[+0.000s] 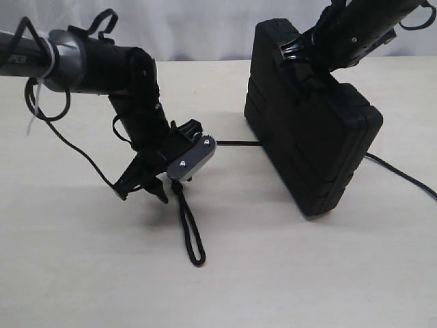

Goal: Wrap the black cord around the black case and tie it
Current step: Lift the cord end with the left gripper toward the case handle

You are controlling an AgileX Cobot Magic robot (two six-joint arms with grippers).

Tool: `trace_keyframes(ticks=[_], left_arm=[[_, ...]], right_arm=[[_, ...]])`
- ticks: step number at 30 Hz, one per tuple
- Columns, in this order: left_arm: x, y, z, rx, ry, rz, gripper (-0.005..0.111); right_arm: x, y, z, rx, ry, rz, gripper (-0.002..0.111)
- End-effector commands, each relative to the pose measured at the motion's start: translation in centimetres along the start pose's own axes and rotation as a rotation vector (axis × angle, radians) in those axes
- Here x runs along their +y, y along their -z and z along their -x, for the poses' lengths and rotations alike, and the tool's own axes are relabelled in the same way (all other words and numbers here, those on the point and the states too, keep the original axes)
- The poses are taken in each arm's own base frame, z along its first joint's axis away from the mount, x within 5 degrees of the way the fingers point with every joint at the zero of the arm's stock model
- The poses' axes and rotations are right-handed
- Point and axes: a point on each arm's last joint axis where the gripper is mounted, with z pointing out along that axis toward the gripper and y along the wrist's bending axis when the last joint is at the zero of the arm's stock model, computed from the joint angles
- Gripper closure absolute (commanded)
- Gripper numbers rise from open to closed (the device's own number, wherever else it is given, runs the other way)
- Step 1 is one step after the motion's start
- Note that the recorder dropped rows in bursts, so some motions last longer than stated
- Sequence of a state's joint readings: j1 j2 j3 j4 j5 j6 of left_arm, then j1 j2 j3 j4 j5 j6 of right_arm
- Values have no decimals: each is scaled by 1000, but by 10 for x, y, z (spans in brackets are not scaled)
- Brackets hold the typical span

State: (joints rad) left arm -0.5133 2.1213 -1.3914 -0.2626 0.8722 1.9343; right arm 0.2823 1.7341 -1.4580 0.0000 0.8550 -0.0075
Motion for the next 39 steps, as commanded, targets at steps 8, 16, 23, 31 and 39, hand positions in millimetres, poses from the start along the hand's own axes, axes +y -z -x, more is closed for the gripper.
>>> trace_keyframes(ticks=[8, 16, 23, 31, 39], left_arm=[[9, -14, -6, 84, -55, 65, 69], [7, -26, -1, -10, 180, 39, 105], [23, -6, 7, -117, 591, 200, 107], [32, 33, 11, -174, 798, 348, 107], [32, 73, -17, -357, 1179, 468, 107]], right_arm=[[-1, 1, -7, 67, 15, -10, 89], [-1, 1, -8, 80, 15, -10, 89], [-1, 1, -8, 76, 15, -10, 89], [-1, 1, -7, 66, 15, -10, 89], [-1, 1, -7, 64, 15, -10, 89]])
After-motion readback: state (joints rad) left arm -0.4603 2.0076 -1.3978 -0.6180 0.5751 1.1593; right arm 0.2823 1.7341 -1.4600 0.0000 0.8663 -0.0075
